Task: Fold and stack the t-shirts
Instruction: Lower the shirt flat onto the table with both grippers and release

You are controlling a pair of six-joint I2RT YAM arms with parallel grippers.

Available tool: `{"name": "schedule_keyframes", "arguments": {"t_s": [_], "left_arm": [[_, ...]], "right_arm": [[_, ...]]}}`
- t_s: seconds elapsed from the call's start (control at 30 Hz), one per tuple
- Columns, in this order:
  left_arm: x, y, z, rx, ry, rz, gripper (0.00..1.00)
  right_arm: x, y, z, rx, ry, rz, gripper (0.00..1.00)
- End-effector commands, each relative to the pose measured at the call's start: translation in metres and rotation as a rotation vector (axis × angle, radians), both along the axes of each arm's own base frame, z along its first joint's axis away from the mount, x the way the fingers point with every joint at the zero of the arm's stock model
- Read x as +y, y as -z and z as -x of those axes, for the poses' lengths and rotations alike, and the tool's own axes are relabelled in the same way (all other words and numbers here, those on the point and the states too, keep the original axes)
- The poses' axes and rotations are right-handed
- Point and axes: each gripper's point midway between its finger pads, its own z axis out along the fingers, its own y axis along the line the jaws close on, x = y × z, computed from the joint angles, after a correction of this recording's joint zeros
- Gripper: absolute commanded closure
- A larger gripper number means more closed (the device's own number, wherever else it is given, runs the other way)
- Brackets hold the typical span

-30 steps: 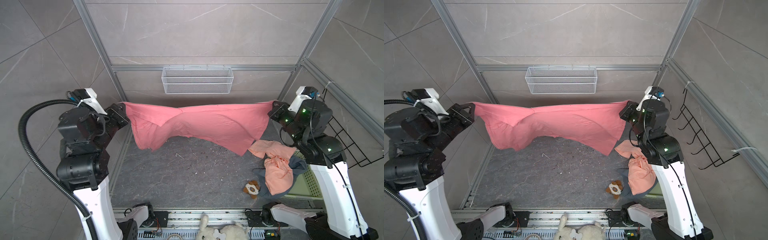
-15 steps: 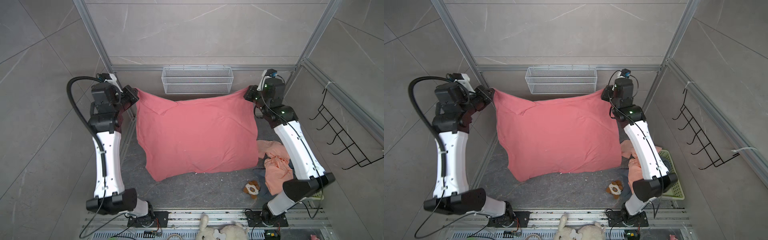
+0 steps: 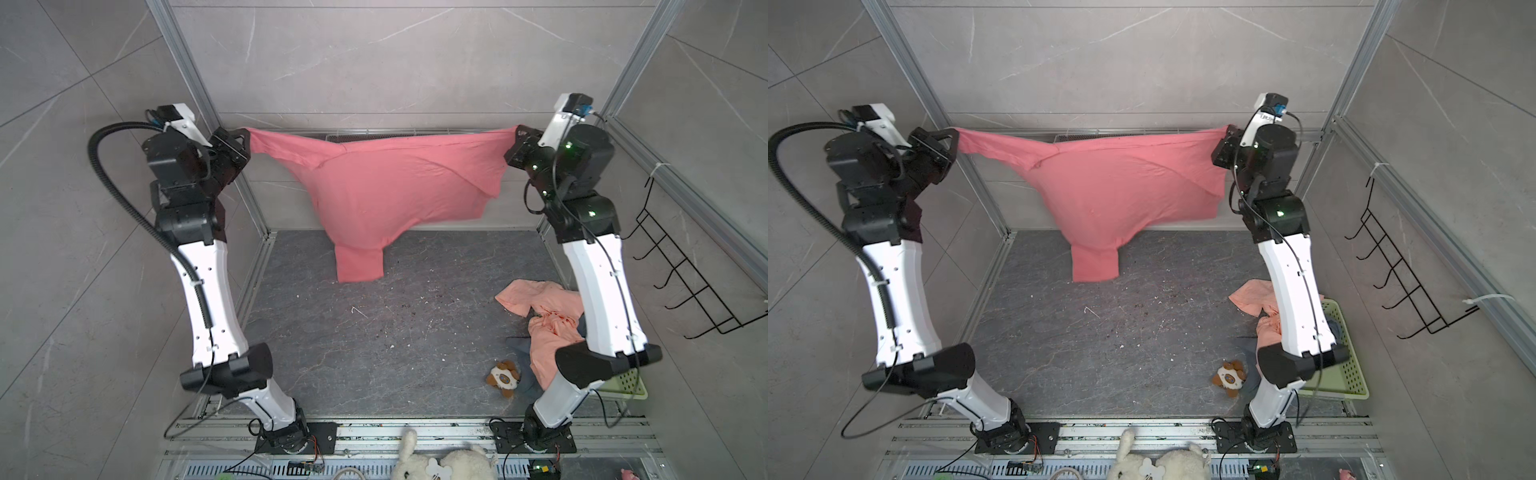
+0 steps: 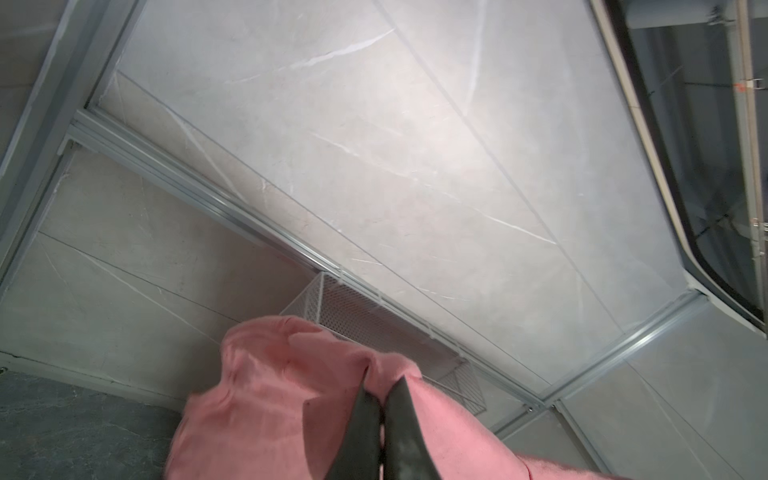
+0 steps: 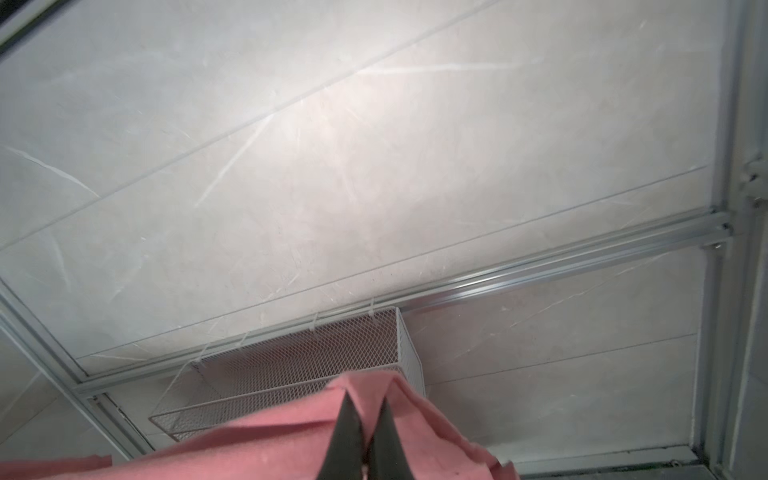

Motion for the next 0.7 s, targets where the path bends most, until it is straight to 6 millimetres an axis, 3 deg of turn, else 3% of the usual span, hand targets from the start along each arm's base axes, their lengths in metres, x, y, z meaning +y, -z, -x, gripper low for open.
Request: {"name": "schedule_keyframes", "arguments": {"t_s": [0.0, 0.07, 0.17, 0.27, 0.33, 0.4, 0.47, 0.57, 0.67], "left_arm": [[-0.01, -0.031, 0.062, -0.146, -0.031, -0.049, 1.0], [-0.008, 0.011, 0.063, -0.033, -0.047, -0.022, 1.0], [-0.008, 0.1, 0.065, 0.203, -0.047, 0.034, 1.0], [-0.019, 0.212, 0.074, 0.494, 0.005, 0.143, 1.0], [-0.03, 0.301, 0.093, 0.72, 0.034, 0.231, 1.0], [-0.039, 0.375, 0.119, 0.903, 0.043, 0.301, 1.0], [-0.046, 0.434, 0.15, 1.072, 0.024, 0.364, 1.0], [-0.057, 0.485, 0.188, 1.256, 0.021, 0.416, 1.0], [-0.06, 0.51, 0.212, 1.379, 0.005, 0.4, 1.0]], "right_arm": [[-0.013, 0.006, 0.027, -0.006, 0.027, 0.035, 0.99], [-0.017, 0.045, 0.028, 0.093, 0.045, 0.061, 0.99], [-0.019, 0.126, 0.029, 0.298, 0.057, 0.086, 0.99], [-0.019, 0.238, 0.035, 0.545, 0.054, 0.079, 0.99], [-0.021, 0.314, 0.046, 0.702, 0.065, 0.053, 0.99], [-0.019, 0.376, 0.058, 0.815, 0.054, 0.039, 0.99], [-0.019, 0.427, 0.074, 0.936, 0.057, 0.024, 1.0], [-0.022, 0.481, 0.095, 1.079, 0.074, 0.031, 1.0], [-0.022, 0.518, 0.108, 1.207, 0.07, 0.066, 1.0]]}}
